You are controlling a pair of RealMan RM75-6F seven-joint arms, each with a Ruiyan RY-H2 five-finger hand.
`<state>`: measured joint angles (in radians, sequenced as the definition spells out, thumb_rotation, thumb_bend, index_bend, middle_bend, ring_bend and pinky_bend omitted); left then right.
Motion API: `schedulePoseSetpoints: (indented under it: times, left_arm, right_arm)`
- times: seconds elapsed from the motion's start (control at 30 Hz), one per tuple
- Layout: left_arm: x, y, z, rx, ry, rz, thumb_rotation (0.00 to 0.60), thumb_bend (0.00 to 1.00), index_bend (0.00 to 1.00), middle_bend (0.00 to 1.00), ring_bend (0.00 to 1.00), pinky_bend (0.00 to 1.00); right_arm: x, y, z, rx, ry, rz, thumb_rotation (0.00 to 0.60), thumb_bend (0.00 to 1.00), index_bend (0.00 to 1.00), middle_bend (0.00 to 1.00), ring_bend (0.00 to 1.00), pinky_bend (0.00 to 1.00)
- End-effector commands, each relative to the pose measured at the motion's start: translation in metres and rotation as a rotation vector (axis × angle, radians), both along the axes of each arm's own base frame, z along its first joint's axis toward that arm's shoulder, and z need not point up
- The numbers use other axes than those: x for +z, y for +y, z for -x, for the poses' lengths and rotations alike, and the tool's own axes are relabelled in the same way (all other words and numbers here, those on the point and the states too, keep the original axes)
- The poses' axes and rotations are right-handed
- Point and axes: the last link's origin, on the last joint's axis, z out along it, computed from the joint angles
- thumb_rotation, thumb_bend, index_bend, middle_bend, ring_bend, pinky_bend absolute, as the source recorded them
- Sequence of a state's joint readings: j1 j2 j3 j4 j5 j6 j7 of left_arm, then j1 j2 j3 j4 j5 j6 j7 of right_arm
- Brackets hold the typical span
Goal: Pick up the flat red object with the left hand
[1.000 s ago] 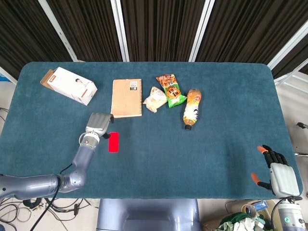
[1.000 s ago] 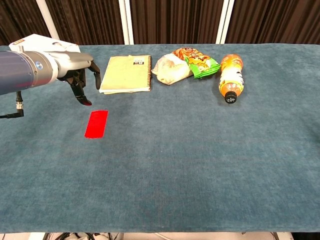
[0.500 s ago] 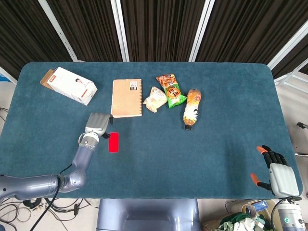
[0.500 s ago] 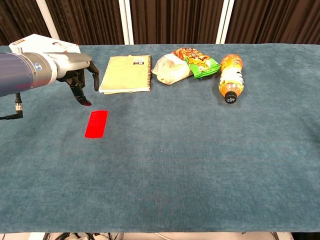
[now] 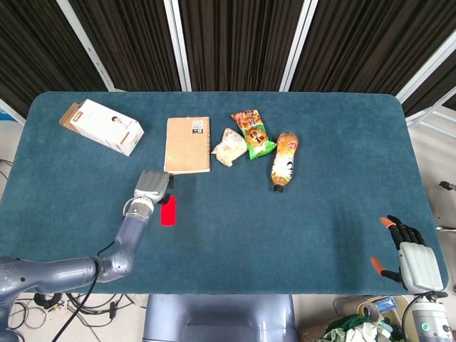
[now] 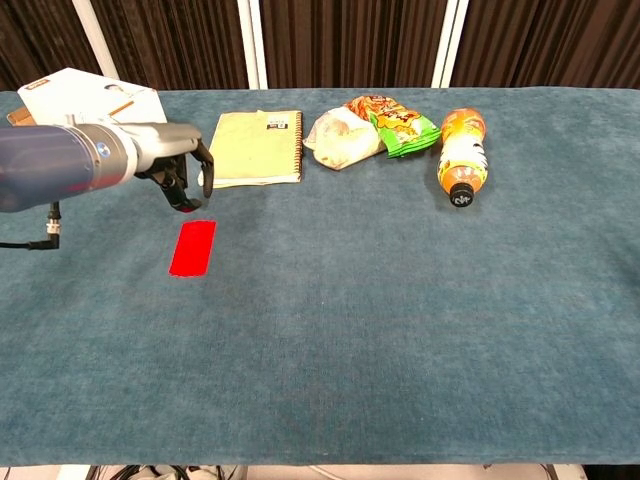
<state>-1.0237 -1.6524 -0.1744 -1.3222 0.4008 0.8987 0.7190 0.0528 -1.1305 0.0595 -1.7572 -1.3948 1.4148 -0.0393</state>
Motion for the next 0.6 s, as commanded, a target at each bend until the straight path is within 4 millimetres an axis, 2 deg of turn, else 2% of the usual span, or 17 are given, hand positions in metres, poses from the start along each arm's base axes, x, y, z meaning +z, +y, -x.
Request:
schedulePoseSetpoints:
  times: [0.03, 0.6]
  left_arm:
    - [-0.0077, 0.0008, -0.0017, -0.001, 0.011, 0.007, 0.6, 0.41, 0.46, 1.0, 1.0, 1.0]
    - [-0.0167, -0.0035, 0.0029, -0.018, 0.087, 0.022, 0.6, 0.36, 0.48, 1.0, 1.0, 1.0]
  right_arm:
    - [0.0002, -0.0002, 0.0, 0.002, 0.002, 0.001, 0.6, 0.21, 0.17, 0.09, 0.14, 0.12]
    - [-0.0008, 0.0, -0.0006, 0.005, 0.001, -0.005, 0.6, 0.21, 0.17, 0.09, 0.14, 0.12]
